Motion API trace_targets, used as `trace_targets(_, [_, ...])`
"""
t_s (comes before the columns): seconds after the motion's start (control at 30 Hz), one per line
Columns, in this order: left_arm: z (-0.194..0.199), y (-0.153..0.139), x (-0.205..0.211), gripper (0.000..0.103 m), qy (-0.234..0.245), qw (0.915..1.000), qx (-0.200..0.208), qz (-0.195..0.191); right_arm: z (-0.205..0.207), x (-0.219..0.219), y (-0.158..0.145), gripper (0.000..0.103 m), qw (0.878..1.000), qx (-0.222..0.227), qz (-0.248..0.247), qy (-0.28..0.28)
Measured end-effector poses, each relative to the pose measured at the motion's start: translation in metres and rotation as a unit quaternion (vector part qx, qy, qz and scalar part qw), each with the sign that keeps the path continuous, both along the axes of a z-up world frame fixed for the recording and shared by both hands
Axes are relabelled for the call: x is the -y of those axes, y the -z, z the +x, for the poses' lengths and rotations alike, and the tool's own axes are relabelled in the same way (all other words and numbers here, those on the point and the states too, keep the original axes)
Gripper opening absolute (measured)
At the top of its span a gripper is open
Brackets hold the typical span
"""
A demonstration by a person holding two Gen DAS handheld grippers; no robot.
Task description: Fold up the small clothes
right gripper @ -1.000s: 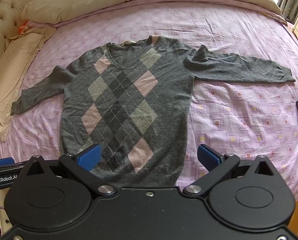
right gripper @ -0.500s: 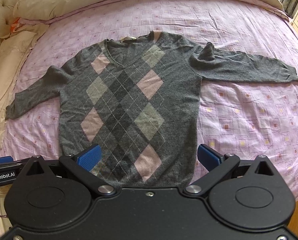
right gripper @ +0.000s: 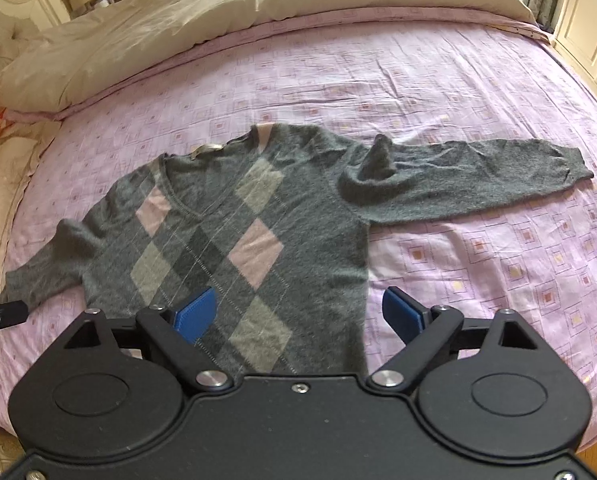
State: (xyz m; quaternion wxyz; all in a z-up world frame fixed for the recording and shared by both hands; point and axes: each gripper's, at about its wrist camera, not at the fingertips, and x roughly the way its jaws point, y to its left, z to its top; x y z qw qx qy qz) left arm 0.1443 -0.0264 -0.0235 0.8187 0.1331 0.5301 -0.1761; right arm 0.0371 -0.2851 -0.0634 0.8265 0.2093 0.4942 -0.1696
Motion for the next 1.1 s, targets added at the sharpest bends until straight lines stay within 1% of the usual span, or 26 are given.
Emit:
trace_targets(0.03, [0.002,-0.002,0.004,0.078,0.000,0.9999,0.004,-0.010,-0.002,0.013,0.003,0.087,1.000,0.003,-0.001,0.008])
trace_targets(0.13, [0.001,-0.007,0.018,0.078,-0.010,0.9987,0.035,-0.038,-0.007,0.053,0.013,0.077,0.999,0.002,-0.028,0.025])
trace_targets(0.2, [-0.001,-0.009,0.031,0.078,-0.019,0.9971,0.052,-0.053,-0.011,0.083,0.023,0.076,0.999,-0.008,-0.043,0.032])
trace_targets(0.3, [-0.006,-0.013,0.053,0.078,-0.043,0.9945,0.066,-0.069,-0.017,0.132,0.040,0.073,0.998,-0.020,-0.040,0.047])
trace_targets(0.33, [-0.008,-0.013,0.061,0.078,-0.053,0.9937,0.068,-0.072,-0.020,0.151,0.047,0.070,0.997,-0.026,-0.039,0.053])
trace_targets(0.4, [-0.014,-0.012,0.077,0.078,-0.065,0.9926,0.072,-0.074,-0.026,0.187,0.058,0.068,0.996,-0.033,-0.044,0.065])
trace_targets(0.47, [-0.021,-0.009,0.094,0.078,-0.068,0.9915,0.082,-0.075,-0.033,0.223,0.069,0.065,0.995,-0.038,-0.044,0.080])
trace_targets(0.53, [-0.028,-0.006,0.114,0.078,-0.069,0.9916,0.088,-0.065,-0.043,0.257,0.077,0.061,0.994,-0.036,-0.040,0.096])
trace_targets(0.63, [-0.034,0.000,0.141,0.078,-0.058,0.9955,0.066,-0.036,-0.054,0.305,0.091,0.059,0.991,-0.032,-0.023,0.132])
trace_targets(0.67, [-0.035,0.003,0.148,0.078,-0.057,0.9963,0.056,-0.030,-0.057,0.320,0.096,0.057,0.989,-0.030,-0.017,0.144])
trace_targets(0.73, [-0.039,0.007,0.157,0.078,-0.062,0.9969,0.041,-0.027,-0.062,0.349,0.106,0.054,0.985,-0.023,-0.007,0.168])
trace_targets(0.8, [-0.041,0.011,0.161,0.078,-0.070,0.9969,0.025,-0.026,-0.065,0.373,0.117,0.054,0.981,-0.022,0.003,0.193])
trace_targets(0.9, [-0.043,0.017,0.166,0.078,-0.084,0.9963,0.004,-0.019,-0.066,0.402,0.134,0.054,0.974,-0.017,0.024,0.226])
trace_targets(1.1, [-0.044,0.021,0.169,0.078,-0.103,0.9945,-0.004,0.016,-0.067,0.437,0.164,0.055,0.956,0.003,0.085,0.279])
